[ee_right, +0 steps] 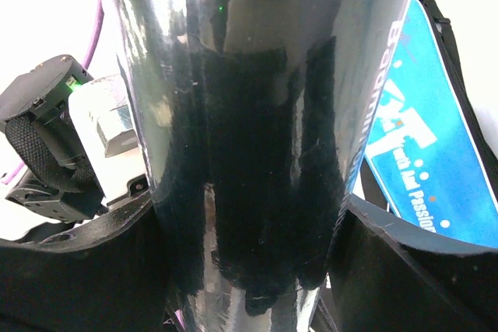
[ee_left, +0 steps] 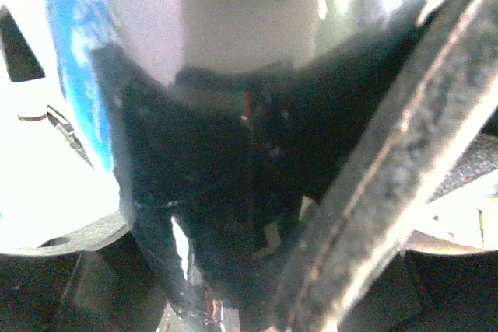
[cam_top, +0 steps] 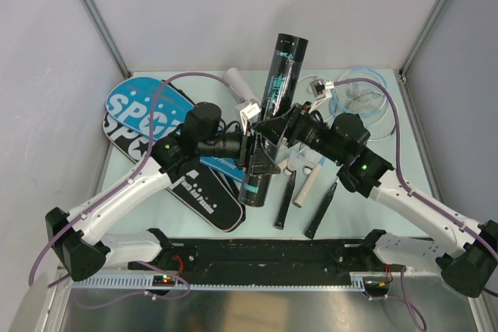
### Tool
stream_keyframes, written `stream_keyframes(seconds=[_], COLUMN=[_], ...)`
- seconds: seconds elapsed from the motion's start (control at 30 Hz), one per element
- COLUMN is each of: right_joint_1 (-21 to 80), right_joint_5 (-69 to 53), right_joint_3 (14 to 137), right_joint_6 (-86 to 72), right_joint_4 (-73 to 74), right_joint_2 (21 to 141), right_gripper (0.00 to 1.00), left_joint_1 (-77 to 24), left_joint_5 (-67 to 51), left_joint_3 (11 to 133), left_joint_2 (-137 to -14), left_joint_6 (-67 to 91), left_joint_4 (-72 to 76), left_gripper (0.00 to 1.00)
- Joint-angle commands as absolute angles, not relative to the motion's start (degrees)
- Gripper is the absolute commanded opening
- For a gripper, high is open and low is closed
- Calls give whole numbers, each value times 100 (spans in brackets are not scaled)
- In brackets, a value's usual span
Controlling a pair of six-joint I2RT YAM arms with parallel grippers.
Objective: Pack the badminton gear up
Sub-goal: Place the shuttle tube at the center of the board.
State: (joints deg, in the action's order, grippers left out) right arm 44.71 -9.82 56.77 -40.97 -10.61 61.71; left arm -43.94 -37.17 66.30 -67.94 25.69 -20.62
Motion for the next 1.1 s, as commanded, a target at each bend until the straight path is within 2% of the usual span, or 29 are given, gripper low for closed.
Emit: stream_keyframes(seconds=[0.0,0.2,0.33,0.47,0.7,0.87,1.07], right_joint_1=[4221,3944,3828,3684,3461,3410,3070], right_joint_5=[-1105,-1159,-1060,-841,-663,122,73], right_joint_3=[5937,5776,5704,5697,5695,5691,5641], right_joint_6=[-4226,-4142,-4037,-3959,-3837,-4052,-4165], right_joint_4=[-1418,-1375,-1285,-943,-365,492,1281], right_joint_2=[6071,5861,5656,5451,5244,5057,4858], right_gripper=[44,59,74,96,99,100,99], left_joint_1=[-4291,-4181,-4105,-4004,-3674,-2809,-1975], left_joint_5=[-3553,-3327,-3008,-2854,-2502,-1830,-1067], left_joint_3=[6848,6945,6955,6997,7049,6974,7154], left_joint_2=[-6554,-6475,-6473,-6568,-6750,-7047,-7702], left_joint_6=[3041,3119,3154,3200,3324,3839,4262], left_joint_4=[-1734,-1718,-1721,-1700,-1652,-1642,-1541], left_gripper=[51,38,30,24,22,25,27])
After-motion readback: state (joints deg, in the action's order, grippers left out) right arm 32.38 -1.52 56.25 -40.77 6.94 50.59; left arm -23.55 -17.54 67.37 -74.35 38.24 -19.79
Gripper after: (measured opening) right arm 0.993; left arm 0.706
